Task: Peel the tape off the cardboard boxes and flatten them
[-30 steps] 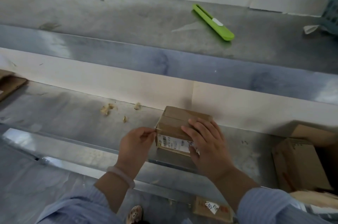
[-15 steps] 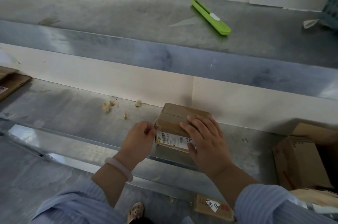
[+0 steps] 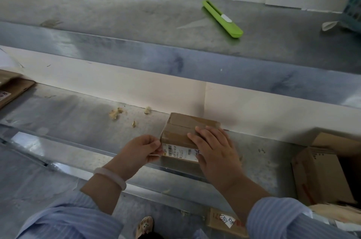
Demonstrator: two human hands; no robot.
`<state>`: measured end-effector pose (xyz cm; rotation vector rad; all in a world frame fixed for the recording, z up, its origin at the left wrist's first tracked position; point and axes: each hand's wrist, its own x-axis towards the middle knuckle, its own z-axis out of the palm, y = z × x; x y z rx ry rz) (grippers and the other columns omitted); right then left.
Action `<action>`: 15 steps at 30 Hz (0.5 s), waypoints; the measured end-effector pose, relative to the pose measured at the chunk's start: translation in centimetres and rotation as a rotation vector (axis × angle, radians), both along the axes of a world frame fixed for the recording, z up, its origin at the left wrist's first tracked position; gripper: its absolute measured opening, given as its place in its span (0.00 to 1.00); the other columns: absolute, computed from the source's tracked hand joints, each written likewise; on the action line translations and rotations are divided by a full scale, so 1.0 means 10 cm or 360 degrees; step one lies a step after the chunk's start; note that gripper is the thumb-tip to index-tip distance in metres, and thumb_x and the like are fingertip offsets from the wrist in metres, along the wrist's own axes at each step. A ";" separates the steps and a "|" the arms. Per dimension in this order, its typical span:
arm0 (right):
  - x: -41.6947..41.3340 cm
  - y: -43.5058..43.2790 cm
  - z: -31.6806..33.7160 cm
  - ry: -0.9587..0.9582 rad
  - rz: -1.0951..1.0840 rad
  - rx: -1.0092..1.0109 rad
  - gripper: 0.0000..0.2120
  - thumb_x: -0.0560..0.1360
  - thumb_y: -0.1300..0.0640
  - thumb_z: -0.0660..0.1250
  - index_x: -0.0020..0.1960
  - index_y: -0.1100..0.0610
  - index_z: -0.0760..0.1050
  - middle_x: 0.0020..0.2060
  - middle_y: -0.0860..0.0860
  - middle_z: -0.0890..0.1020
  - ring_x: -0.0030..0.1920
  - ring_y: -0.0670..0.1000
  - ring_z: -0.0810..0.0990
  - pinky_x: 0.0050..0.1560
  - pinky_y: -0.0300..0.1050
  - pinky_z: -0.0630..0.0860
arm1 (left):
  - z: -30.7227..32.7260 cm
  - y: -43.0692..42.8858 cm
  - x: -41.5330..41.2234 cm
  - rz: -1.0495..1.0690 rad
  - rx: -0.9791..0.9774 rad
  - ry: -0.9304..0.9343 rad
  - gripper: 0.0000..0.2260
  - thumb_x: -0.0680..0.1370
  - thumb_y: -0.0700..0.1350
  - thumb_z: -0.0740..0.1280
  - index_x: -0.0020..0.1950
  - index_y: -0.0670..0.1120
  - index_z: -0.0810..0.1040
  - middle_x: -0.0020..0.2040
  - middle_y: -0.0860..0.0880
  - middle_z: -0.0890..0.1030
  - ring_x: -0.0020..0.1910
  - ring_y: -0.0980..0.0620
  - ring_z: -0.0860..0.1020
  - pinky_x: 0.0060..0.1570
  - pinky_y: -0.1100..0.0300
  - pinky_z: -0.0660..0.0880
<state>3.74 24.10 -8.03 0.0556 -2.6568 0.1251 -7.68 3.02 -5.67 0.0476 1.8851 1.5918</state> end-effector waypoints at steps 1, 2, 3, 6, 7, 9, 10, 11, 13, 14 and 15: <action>-0.01 0.01 -0.01 -0.0011 -0.0003 -0.0004 0.28 0.69 0.55 0.73 0.68 0.49 0.72 0.65 0.50 0.76 0.65 0.55 0.72 0.70 0.57 0.67 | -0.02 0.01 0.02 0.0081 -0.0037 0.0097 0.05 0.79 0.38 0.65 0.44 0.39 0.77 0.44 0.40 0.83 0.48 0.44 0.81 0.51 0.52 0.79; -0.02 0.01 -0.01 -0.0025 -0.0008 -0.0006 0.28 0.69 0.55 0.72 0.68 0.49 0.71 0.65 0.50 0.76 0.66 0.55 0.72 0.70 0.58 0.67 | -0.04 0.03 0.04 0.0147 -0.0077 0.0194 0.03 0.77 0.38 0.67 0.44 0.40 0.78 0.45 0.40 0.84 0.48 0.43 0.82 0.52 0.52 0.79; -0.02 0.02 -0.02 -0.0040 -0.0010 -0.0008 0.28 0.70 0.55 0.72 0.68 0.49 0.71 0.65 0.50 0.75 0.66 0.55 0.72 0.70 0.58 0.67 | -0.06 0.05 0.06 0.0200 -0.0104 0.0262 0.03 0.75 0.38 0.70 0.44 0.41 0.78 0.44 0.40 0.84 0.47 0.43 0.82 0.51 0.51 0.80; -0.03 0.02 -0.02 -0.0030 -0.0006 -0.0018 0.25 0.72 0.53 0.67 0.68 0.49 0.72 0.65 0.50 0.75 0.66 0.55 0.72 0.69 0.58 0.67 | -0.09 0.11 0.12 0.0327 -0.0156 0.0375 0.07 0.71 0.40 0.75 0.44 0.44 0.78 0.40 0.44 0.84 0.44 0.43 0.83 0.49 0.46 0.80; -0.04 0.02 -0.02 -0.0018 -0.0006 -0.0024 0.24 0.72 0.53 0.65 0.68 0.49 0.72 0.65 0.50 0.75 0.66 0.55 0.72 0.69 0.58 0.67 | -0.09 0.13 0.13 0.0367 -0.0175 0.0411 0.07 0.71 0.41 0.75 0.44 0.45 0.78 0.39 0.46 0.84 0.43 0.44 0.83 0.49 0.45 0.81; -0.04 0.02 -0.02 -0.0008 -0.0007 -0.0034 0.24 0.72 0.53 0.66 0.68 0.49 0.72 0.65 0.50 0.76 0.65 0.55 0.72 0.69 0.58 0.68 | -0.08 0.16 0.15 0.0402 -0.0239 0.0505 0.05 0.72 0.42 0.74 0.42 0.46 0.79 0.37 0.49 0.84 0.41 0.48 0.83 0.47 0.48 0.81; -0.04 0.02 -0.02 -0.0012 -0.0009 -0.0036 0.25 0.72 0.54 0.67 0.68 0.49 0.72 0.65 0.50 0.76 0.65 0.55 0.72 0.69 0.58 0.68 | -0.07 0.17 0.16 0.0387 -0.0315 0.0607 0.05 0.73 0.43 0.73 0.40 0.48 0.79 0.35 0.50 0.83 0.38 0.51 0.82 0.45 0.52 0.81; -0.05 0.02 -0.02 -0.0018 -0.0012 -0.0039 0.26 0.71 0.54 0.69 0.68 0.49 0.71 0.65 0.50 0.75 0.65 0.55 0.72 0.69 0.59 0.68 | -0.05 0.18 0.17 0.0346 -0.0429 0.0735 0.06 0.74 0.43 0.72 0.38 0.50 0.78 0.33 0.52 0.82 0.36 0.54 0.80 0.40 0.59 0.79; -0.05 0.01 -0.02 -0.0021 -0.0018 -0.0039 0.26 0.71 0.53 0.69 0.68 0.49 0.71 0.65 0.50 0.75 0.65 0.55 0.72 0.69 0.59 0.68 | 0.00 0.18 0.18 0.0257 -0.0585 0.0907 0.08 0.76 0.44 0.71 0.37 0.51 0.77 0.32 0.55 0.79 0.32 0.58 0.76 0.32 0.70 0.70; -0.05 0.00 -0.01 -0.0019 -0.0022 -0.0034 0.26 0.71 0.54 0.69 0.68 0.49 0.71 0.65 0.50 0.76 0.65 0.55 0.73 0.69 0.58 0.68 | 0.00 0.18 0.18 0.0211 -0.0621 0.0909 0.08 0.76 0.45 0.70 0.37 0.51 0.76 0.33 0.55 0.79 0.32 0.58 0.75 0.31 0.71 0.68; -0.05 0.00 -0.02 -0.0020 -0.0025 -0.0029 0.26 0.70 0.54 0.69 0.68 0.49 0.72 0.65 0.50 0.76 0.65 0.56 0.73 0.68 0.58 0.68 | 0.00 0.18 0.16 0.0162 -0.0640 0.0858 0.07 0.77 0.45 0.69 0.38 0.50 0.76 0.34 0.53 0.79 0.34 0.55 0.76 0.32 0.70 0.69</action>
